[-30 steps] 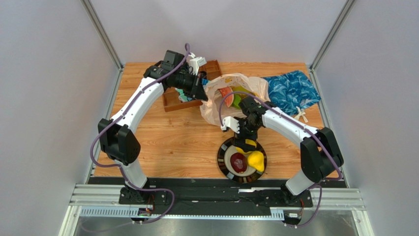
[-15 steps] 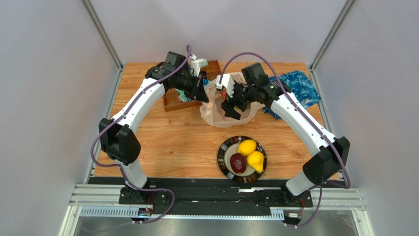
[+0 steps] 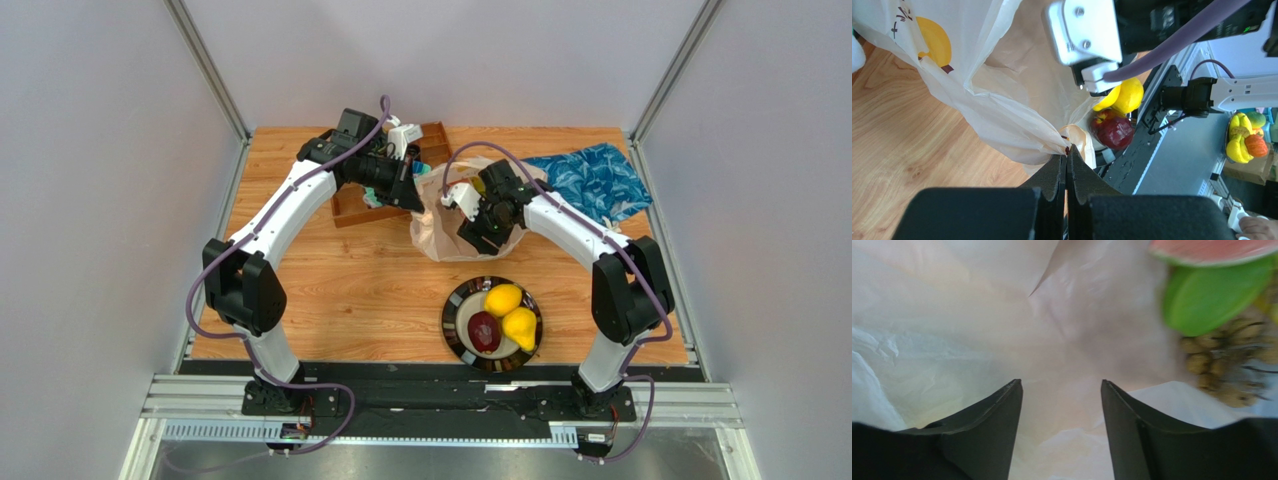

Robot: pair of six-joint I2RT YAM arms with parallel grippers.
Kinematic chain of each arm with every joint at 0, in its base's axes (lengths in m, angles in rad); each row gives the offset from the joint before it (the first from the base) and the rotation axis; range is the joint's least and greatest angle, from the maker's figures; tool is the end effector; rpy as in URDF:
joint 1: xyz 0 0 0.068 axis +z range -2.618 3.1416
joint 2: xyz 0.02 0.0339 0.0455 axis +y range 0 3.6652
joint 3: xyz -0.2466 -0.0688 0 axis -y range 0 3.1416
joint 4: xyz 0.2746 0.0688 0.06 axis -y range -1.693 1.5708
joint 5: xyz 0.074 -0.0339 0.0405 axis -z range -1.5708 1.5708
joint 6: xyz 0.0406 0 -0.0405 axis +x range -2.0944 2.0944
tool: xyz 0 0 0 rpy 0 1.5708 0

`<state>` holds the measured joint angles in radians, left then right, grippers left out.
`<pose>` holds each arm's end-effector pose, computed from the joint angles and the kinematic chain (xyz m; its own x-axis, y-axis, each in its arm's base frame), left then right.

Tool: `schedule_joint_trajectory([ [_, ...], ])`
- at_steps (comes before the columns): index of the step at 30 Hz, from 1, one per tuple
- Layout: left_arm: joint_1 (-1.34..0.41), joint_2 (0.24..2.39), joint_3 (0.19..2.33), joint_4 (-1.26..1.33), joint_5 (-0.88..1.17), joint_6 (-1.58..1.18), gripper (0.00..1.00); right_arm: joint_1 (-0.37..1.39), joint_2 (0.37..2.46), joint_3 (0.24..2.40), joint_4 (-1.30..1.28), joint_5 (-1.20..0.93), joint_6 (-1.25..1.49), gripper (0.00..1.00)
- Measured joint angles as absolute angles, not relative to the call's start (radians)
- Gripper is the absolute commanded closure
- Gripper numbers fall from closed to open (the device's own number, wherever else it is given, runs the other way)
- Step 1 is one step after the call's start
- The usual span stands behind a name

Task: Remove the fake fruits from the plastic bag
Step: Adjust the plastic bag at the center of the board, then take out the fake fruit from the plastic bag.

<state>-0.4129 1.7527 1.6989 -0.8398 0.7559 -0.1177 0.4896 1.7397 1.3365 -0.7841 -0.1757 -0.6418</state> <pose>0.3615 -0.1888 0.3205 -0.7894 0.2525 -0.5595 0.5971 0.5273 -0.6045 0.3322 0.1851 0.1983 -0.3438 -0.8511 -0.3967 -0.9071 0.4103 -0.0941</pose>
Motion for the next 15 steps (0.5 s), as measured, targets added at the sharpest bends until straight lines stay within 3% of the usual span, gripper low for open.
schedule_joint_trajectory([
  [8,-0.414,1.779,1.717,-0.834,0.789,-0.131,1.0,0.45,2.006,1.766,-0.74,-0.162,-0.509,0.15],
  [15,-0.415,1.782,1.718,-0.834,0.812,-0.132,1.0,0.411,2.226,1.933,-0.74,-0.187,-0.389,0.11],
])
